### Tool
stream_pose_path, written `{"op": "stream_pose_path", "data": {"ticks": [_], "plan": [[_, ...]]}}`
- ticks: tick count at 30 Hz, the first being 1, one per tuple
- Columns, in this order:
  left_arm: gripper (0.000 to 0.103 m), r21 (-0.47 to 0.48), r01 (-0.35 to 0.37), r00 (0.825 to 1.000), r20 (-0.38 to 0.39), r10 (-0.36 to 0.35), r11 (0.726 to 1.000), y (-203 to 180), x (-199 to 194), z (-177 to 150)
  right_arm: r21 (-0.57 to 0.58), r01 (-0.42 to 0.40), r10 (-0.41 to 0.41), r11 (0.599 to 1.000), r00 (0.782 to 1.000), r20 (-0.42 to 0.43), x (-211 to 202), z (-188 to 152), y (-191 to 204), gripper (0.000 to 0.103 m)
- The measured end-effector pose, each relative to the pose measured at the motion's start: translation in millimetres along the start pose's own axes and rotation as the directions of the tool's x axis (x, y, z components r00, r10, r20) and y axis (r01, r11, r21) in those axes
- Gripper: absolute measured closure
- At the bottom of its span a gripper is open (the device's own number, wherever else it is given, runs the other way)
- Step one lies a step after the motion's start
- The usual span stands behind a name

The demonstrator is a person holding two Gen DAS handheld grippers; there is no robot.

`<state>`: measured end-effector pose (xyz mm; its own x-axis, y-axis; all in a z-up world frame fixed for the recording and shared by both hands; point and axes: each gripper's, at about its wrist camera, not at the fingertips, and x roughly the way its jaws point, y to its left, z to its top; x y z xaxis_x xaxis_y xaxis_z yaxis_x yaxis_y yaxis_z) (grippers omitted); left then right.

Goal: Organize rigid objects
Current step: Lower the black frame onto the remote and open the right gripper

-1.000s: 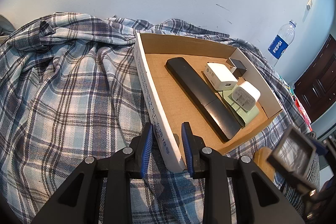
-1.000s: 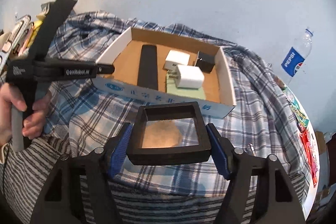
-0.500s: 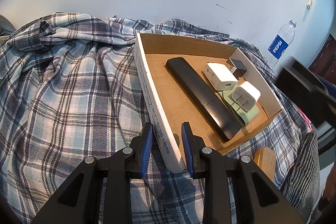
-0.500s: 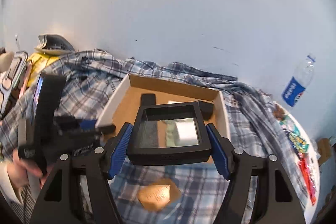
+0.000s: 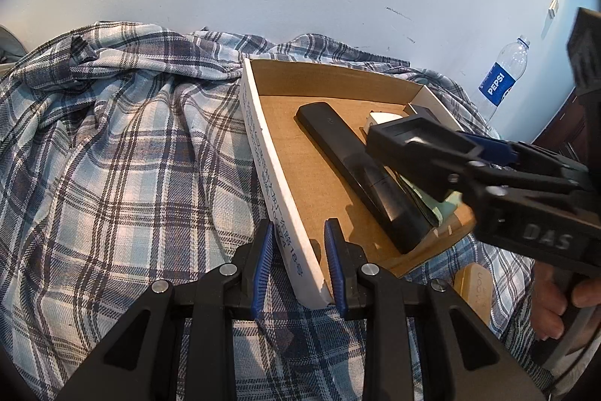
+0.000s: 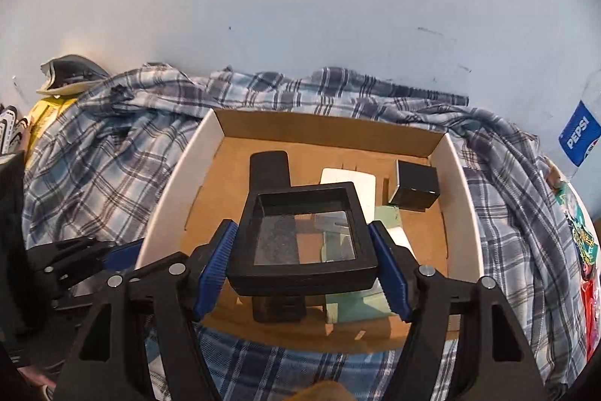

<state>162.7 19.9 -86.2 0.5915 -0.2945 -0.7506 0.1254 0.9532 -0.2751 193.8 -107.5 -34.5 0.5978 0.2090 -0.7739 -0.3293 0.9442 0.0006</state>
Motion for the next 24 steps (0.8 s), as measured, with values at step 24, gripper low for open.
{"op": "stream_pose_path", "data": {"ticks": [24], "plan": [[0.075,0.0,0.0,1.0,0.0,0.0,1.0,0,0,0,0.001,0.019,-0.019,1.0,0.991,0.131,-84,-16,-17,0.011]]}}
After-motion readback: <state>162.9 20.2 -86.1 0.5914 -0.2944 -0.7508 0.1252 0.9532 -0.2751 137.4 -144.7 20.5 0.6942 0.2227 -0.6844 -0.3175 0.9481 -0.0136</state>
